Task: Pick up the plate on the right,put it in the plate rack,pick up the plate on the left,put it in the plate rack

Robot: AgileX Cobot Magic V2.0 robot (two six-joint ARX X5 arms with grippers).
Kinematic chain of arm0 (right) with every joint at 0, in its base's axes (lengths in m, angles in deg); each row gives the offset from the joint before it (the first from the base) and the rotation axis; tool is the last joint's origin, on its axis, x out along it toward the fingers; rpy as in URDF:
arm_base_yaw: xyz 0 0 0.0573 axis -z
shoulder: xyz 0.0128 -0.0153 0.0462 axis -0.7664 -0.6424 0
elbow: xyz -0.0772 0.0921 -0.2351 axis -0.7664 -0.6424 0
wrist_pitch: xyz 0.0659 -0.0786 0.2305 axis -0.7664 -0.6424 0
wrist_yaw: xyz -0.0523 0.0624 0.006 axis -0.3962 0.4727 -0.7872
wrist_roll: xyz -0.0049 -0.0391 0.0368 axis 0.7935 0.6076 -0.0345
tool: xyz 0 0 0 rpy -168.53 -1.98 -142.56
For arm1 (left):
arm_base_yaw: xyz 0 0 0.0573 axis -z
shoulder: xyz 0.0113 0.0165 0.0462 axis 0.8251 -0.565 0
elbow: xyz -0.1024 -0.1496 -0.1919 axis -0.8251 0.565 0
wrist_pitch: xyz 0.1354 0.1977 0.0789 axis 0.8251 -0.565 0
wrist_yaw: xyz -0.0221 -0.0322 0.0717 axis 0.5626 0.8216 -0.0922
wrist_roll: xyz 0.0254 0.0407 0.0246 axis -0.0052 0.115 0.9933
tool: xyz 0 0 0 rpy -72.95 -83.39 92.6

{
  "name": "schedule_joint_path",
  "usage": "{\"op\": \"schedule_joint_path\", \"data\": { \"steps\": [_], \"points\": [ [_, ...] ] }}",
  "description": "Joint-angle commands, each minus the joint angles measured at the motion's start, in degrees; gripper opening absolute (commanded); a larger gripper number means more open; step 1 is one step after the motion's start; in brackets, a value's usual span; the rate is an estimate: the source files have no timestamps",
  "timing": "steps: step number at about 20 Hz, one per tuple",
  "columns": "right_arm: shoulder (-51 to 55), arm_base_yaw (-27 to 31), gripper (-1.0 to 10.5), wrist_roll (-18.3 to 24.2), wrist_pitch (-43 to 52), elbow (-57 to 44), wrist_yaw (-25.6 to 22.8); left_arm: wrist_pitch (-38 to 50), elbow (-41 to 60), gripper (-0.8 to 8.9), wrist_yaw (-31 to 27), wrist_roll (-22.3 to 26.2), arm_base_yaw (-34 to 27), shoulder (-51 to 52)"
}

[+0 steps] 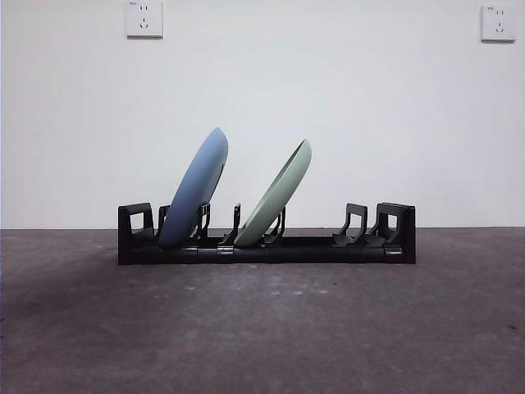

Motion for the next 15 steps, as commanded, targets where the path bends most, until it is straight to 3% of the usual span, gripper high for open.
{"op": "schedule_joint_path", "data": {
  "steps": [1, 2, 10, 15],
  "points": [
    [0.15, -0.02, 0.7, 1.44, -1.36, -0.81, 1.49, 0.02, 0.2, -0.06, 0.22, -0.35, 0.13, -0.28],
    [0.15, -0.02, -0.2, 2.21, -1.36, -0.83, 1.44, 0.02, 0.2, -0.08, 0.24, -0.35, 0.13, -0.44],
    [0.07, -0.02, 0.0, -0.02, -1.36, -0.83, 0.66, 0.02, 0.2, -0.04, 0.02, -0.35, 0.11, -0.7],
    [-2.03, -0.02, 0.0, 0.39, -1.36, -0.83, -4.87, 0.02, 0.2, -0.04, 0.04, -0.35, 0.11, -1.2]
  ]
}}
